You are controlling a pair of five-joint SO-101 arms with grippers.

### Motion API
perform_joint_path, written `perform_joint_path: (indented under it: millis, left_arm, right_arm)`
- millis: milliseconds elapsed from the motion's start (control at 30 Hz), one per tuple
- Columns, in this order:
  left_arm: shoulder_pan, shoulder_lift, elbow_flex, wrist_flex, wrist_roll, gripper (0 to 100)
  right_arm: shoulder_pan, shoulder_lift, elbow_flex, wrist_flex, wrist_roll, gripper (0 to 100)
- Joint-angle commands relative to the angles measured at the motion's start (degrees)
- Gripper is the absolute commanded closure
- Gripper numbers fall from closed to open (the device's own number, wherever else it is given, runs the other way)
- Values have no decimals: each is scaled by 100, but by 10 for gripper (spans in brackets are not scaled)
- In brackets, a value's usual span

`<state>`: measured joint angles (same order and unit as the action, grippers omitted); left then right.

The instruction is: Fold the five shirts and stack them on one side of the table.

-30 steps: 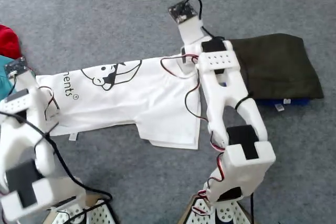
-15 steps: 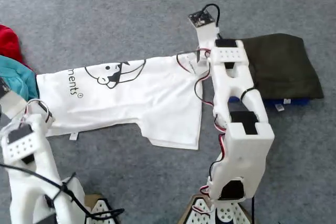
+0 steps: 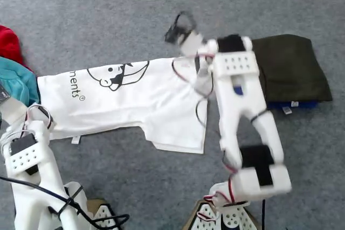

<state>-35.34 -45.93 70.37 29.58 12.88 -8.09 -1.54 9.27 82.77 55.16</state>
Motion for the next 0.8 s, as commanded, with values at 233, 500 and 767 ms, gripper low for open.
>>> perform_joint_path:
  millis: [233, 500, 767]
  left_arm:
    - [4, -53, -13, -255, 44, 967]
    - [233, -62, 92, -343, -167, 966]
    - [242, -62, 92, -334, -202, 966]
  right_arm:
    - [-1345, -2791, 4022, -1143, 870, 821]
    - [-1925, -2853, 5165, -2224, 510, 785]
    - [-1943, -2747, 5349, -2514, 475, 779]
